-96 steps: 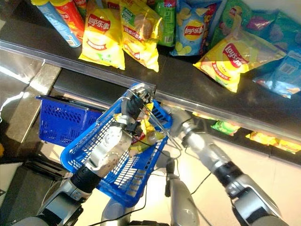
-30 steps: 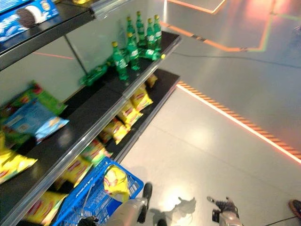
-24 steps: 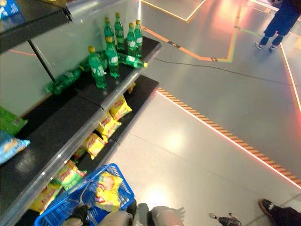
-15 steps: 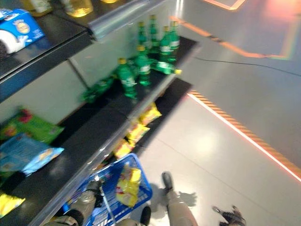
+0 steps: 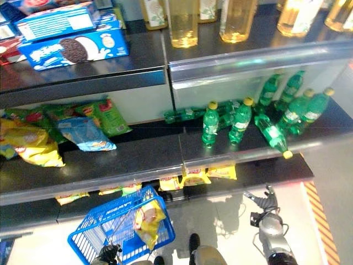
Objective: Pick up the snacks into the basket
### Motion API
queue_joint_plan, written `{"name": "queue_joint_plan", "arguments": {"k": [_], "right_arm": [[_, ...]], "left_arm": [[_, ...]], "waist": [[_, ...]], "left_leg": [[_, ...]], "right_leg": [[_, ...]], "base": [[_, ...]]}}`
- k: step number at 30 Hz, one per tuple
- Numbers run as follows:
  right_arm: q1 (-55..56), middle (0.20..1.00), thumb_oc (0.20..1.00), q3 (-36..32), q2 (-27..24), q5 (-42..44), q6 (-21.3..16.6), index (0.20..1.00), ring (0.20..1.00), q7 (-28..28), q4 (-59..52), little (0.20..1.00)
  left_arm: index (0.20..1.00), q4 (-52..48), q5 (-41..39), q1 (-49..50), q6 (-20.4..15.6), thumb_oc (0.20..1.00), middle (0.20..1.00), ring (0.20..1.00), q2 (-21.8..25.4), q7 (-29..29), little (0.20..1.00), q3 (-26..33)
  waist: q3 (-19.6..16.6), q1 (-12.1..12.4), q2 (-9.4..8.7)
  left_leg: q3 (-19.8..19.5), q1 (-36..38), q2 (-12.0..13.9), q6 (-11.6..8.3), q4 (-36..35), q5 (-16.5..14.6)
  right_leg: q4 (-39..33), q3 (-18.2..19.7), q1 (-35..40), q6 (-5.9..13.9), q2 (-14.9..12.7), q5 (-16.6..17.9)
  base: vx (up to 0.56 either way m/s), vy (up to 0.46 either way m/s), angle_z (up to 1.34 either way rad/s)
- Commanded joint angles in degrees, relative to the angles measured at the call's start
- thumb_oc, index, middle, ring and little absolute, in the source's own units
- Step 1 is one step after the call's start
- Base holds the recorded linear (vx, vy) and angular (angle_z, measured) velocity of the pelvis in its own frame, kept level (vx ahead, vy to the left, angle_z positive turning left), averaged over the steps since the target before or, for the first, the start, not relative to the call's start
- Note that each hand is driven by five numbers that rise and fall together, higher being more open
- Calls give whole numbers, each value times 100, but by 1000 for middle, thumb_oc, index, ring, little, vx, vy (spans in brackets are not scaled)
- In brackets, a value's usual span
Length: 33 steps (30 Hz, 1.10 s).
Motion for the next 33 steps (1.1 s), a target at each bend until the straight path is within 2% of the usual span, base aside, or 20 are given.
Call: {"name": "queue_joint_plan", "arguments": {"k": [1, 4, 11, 12, 13, 14, 15, 17, 18, 19, 21, 26, 31, 33], "right_arm": [[-83, 1000, 1000, -57, -54, 145, -416, 1000, 1000, -52, -430, 1000], [43, 1000, 1000, 50, 43, 44, -465, 1000, 1000, 17, -1012, 1000], [186, 1000, 1000, 13, 63, -84, -496, 1000, 1000, 146, -1409, 1000], [200, 1000, 1000, -6, 79, -159, -492, 1000, 1000, 182, -1632, 1000], [202, 1000, 1000, -6, 81, -159, -490, 1000, 1000, 182, -1635, 1000], [75, 1000, 1000, 87, 98, -218, -517, 1000, 1000, 173, -1834, 1000], [39, 1000, 1000, 147, 101, -269, -521, 1000, 1000, 201, -1885, 1000], [16, 1000, 1000, 144, 46, -386, -542, 1000, 1000, 205, -1952, 1000], [128, 1000, 1000, 57, 10, -396, -558, 1000, 1000, 205, -2042, 1000], [129, 1000, 1000, 56, 11, -396, -556, 1000, 1000, 206, -2044, 1000], [93, 1000, 1000, 26, -70, -542, -534, 1000, 1000, 212, -2112, 1000], [-30, 1000, 1000, -98, -86, -513, -472, 1000, 1000, 120, -1997, 1000], [-182, 1000, 1000, -452, -137, -454, -334, 1000, 1000, -114, -1832, 1000], [-219, 1000, 1000, -516, -149, -417, -322, 1000, 1000, -142, -1785, 1000]], "left_arm": [[200, -121, 15, 208, -151, 200, 200, 200, 130, 122, 200, 342], [200, -241, 127, 147, -192, 200, 200, 200, 153, 223, 200, 320], [200, -409, 44, 107, -271, 200, 200, 200, 60, 225, 200, 293], [200, -590, 39, 149, -289, 200, 200, 200, 94, 192, 200, 328], [200, -593, 39, 151, -288, 200, 200, 200, 95, 191, 200, 328], [200, -748, 3, 121, -343, 200, 200, 200, 200, 182, 200, 321], [200, -822, 7, 90, -363, 200, 200, 200, 254, 172, 200, 298], [200, -911, -27, 42, -422, 200, 200, 200, 323, 109, 200, 280], [200, -1024, -29, 26, -424, 200, 200, 200, 365, 71, 200, 245], [200, -1026, -29, 27, -423, 200, 200, 200, 366, 71, 200, 244], [200, -1294, -55, 179, -481, 200, 200, 200, 346, 1, 200, 247], [200, -1897, -119, 417, -499, 200, 200, 200, 405, -52, 200, 222], [200, -3229, -411, 821, -547, 200, 200, 200, 611, -392, 200, 190], [200, -3449, -419, 889, -547, 200, 200, 200, 677, -453, 200, 186]], "waist": [[-80, 242, 45], [-149, 446, 20], [-114, 583, 16], [-60, 585, 25], [-59, 592, 21], [123, 557, 23], [148, 563, 18], [108, 535, -22], [74, 497, -50], [62, 501, -51], [-56, 641, -73], [-175, 723, -56], [-232, 751, -40], [-235, 751, -41]], "left_leg": [[-418, -38, -133, 33, -448, 703], [-441, -55, -246, 70, -675, 774], [-594, 3, -484, 243, -590, 646], [-595, 44, -559, 341, -565, 592], [-588, 44, -563, 343, -564, 591], [-552, 18, -601, 403, -509, 609], [-585, -18, -624, 417, -484, 614], [-734, -66, -745, 447, -486, 632], [-922, -92, -836, 475, -456, 621], [-919, -109, -835, 474, -457, 632], [-923, -64, -860, 468, -557, 653], [-824, 84, -818, 446, -670, 655], [-896, 199, -799, 425, -708, 624], [-899, 234, -793, 420, -729, 625]], "right_leg": [[194, 853, 148, 1099, -499, -235], [64, 588, 303, 1136, -546, -163], [112, 493, 428, 1262, -762, -59], [396, 569, 345, 1288, -852, -54], [413, 578, 334, 1289, -856, -62], [832, 805, 93, 1336, -867, -33], [890, 991, 19, 1350, -795, -74], [517, 1560, -52, 1329, -515, -65], [349, 2002, 43, 1264, -273, -135], [334, 2005, 31, 1264, -272, -117], [-90, 1861, 233, 1352, -391, 155], [-315, 1719, 416, 1362, -418, 213], [-441, 1567, 636, 1329, -439, 162], [-456, 1531, 673, 1329, -444, 151]], "base": [[-39, 2, 78], [-33, 79, 36], [-37, 195, 17], [-20, 133, 31], [-126, 258, 14], [-136, 159, 4], [-146, 182, -8], [-11, 62, 3], [20, 30, 11], [70, -4, 33], [74, -25, 50], [61, -25, 0], [42, -17, 12], [22, -4, 6]]}}
